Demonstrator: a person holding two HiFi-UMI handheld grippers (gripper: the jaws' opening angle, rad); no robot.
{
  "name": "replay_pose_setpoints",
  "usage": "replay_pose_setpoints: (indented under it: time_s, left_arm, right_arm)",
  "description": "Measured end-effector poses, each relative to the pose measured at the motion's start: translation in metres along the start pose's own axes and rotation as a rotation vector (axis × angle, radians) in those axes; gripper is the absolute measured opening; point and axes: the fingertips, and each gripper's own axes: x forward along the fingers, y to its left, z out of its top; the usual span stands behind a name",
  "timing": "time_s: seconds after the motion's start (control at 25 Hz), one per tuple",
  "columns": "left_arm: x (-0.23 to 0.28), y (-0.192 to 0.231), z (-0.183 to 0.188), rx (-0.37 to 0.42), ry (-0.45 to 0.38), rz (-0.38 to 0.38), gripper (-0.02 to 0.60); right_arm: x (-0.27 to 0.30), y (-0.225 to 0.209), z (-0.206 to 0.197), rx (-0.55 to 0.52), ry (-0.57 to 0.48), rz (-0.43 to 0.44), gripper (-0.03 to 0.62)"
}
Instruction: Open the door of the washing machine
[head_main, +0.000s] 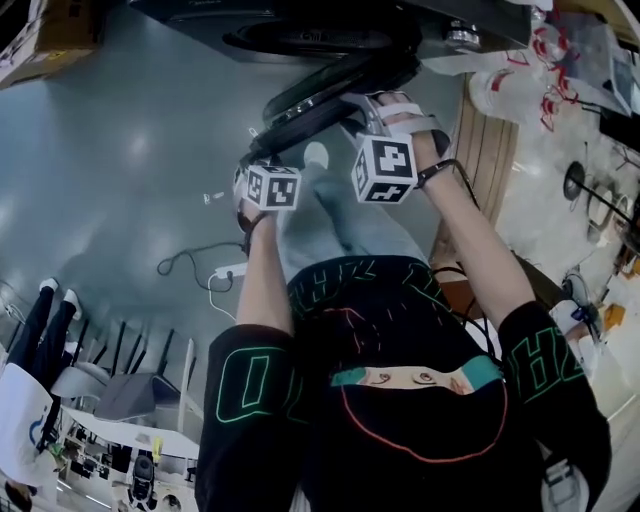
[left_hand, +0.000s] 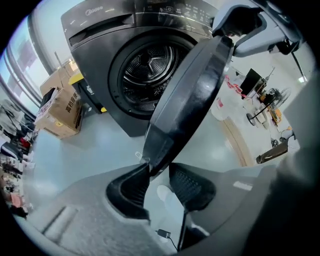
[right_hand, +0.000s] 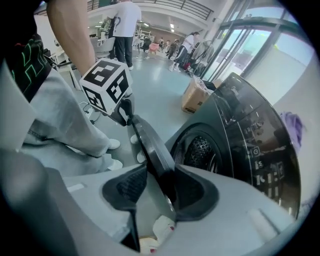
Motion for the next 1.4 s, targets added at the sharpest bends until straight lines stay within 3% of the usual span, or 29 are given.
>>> replay_pose_setpoints:
  time_s: [0.32, 0.48, 0.64, 0.8, 1.2, 1.4]
  left_arm:
    - [-0.005, -0.057, -0.034, -0.041, 0.026, -0.064, 0.115]
    - [-0.006, -0.071, -0.039, -0.094, -0.045, -0.036, 0.111]
    - [-0.012, -0.112, -0.056, -0.170, -0.102, -0.077, 0.109]
    - [-0.019, -0.129, -0.061, -0.225, -0.178, -0.109, 0.104]
    - [-0.023, -0.178, -0.070, -0.238, -0.194, -0.129, 0.089]
    - [-0.022, -0.201, -0.075, -0.291, -0.194, -0.104, 0.089]
  right_arm:
    - [-0.015, 0.035, -0.019, -0.097, 0.009, 0.044, 0.176]
    - [-0.015, 0.040, -0.025, -0.133, -0.002, 0.029, 0.179]
    - [-0.024, 0.062, -0.041, -0.191, 0.020, 0.068, 0.179]
    - [-0.031, 0.070, -0.047, -0.225, 0.022, 0.053, 0.183]
    - [-0.040, 0.086, -0.066, -0.333, 0.026, 0.064, 0.183]
    - [-0.045, 0.096, -0.078, -0.368, 0.019, 0.082, 0.184]
